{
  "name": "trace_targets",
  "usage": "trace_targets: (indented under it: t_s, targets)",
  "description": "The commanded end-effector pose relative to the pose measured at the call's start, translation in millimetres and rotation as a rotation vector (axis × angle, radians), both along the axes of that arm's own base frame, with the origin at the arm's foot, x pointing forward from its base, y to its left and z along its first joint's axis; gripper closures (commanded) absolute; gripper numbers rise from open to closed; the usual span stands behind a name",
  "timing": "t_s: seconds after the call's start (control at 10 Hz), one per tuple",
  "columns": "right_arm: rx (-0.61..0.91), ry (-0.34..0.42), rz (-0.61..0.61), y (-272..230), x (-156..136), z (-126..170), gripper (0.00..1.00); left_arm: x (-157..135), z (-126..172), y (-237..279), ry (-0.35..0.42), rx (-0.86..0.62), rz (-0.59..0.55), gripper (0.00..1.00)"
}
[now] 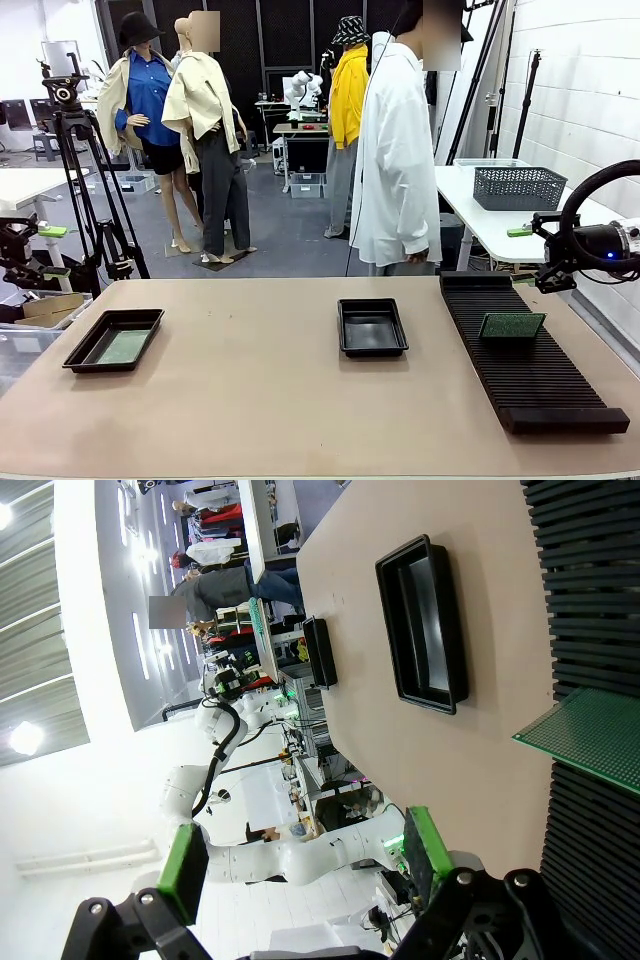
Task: Inspect and transfer BCBs to ESD trays.
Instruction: Pick up the Blank PCB from the PCB Rack and place it in the right ESD tray.
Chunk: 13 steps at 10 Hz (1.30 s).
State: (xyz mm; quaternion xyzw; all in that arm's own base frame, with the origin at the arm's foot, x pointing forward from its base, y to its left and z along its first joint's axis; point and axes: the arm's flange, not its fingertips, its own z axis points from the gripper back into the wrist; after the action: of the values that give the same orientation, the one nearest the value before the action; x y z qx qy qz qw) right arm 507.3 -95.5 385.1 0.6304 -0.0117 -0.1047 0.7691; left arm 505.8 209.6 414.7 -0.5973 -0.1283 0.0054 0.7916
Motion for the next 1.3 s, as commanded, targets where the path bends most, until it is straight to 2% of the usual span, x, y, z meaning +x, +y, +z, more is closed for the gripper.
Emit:
trace_targets:
  t_s: [0.0,0.6,0.8,1.0,1.2]
  targets:
    - [0.001,0.004,0.004,1,2,2,0.00,3,4,-1,0.012,0.008,0.009,0.00]
    - [0.000,0.000,0.000,0,0,0,0.00,3,4,-1,0.012,0.008,0.009,0.00]
    - [-0.055,-0.076,0.121,9,32,-5,0.00,3,4,-1,0.012,0.008,0.009,0.00]
    - [-0.112,-0.153,0.305,29,52,-3,0.00,3,4,-1,0.012,0.008,0.009,0.00]
    - [-0.195,-0.292,0.486,42,60,12,0.00,3,4,-1,0.012,0.008,0.009,0.00]
